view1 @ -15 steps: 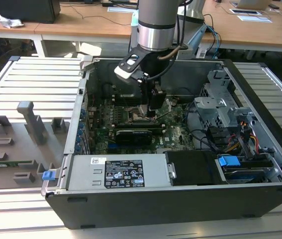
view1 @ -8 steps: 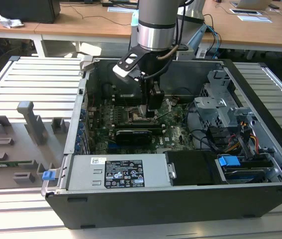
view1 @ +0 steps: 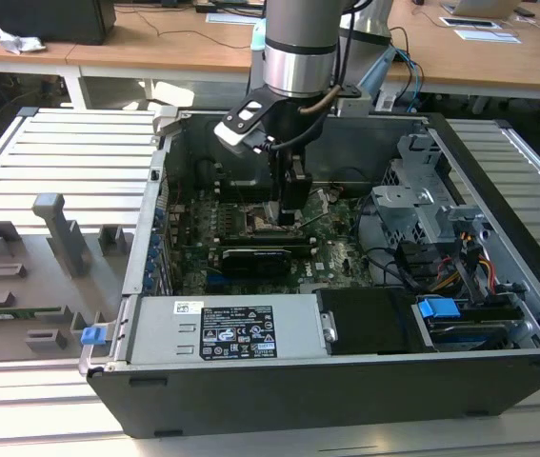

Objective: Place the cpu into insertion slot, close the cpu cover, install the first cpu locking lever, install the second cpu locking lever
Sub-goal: 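Place the cpu into insertion slot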

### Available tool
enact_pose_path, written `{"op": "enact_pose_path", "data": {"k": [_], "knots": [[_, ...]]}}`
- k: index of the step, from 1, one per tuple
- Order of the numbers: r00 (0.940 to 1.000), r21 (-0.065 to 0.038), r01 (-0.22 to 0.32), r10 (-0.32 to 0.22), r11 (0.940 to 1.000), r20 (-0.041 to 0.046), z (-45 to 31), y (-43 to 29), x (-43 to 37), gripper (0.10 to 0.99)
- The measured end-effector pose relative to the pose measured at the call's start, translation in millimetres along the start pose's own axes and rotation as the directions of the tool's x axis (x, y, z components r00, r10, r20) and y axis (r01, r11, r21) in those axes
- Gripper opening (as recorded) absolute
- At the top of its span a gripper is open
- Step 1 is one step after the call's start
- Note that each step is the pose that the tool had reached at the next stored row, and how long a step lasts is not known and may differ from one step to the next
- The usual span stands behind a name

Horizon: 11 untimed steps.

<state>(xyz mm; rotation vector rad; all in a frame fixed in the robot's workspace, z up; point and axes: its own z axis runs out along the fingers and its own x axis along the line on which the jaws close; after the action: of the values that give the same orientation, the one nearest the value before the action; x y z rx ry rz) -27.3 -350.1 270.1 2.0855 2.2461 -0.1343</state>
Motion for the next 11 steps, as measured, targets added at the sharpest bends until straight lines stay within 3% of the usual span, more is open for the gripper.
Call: {"op": "enact_pose_path", "data": {"k": [4, 7, 9, 11], "knots": [[0.9997, 0.003, -0.025, 0.025, 0.9997, 0.0043, 0.0, -0.1, 0.0, 0.541], [0.9996, 0.003, -0.027, 0.027, 0.9996, 0.0017, 0.0, 0.0, 0.0, 0.541], [0.9978, 0.000, -0.027, 0.027, 0.9996, -0.0604, 0.1, -0.2, 0.0, 0.541], [0.9932, -0.002, -0.030, 0.030, 0.9995, -0.1124, 0.0, -0.4, 0.0, 0.541]]}}
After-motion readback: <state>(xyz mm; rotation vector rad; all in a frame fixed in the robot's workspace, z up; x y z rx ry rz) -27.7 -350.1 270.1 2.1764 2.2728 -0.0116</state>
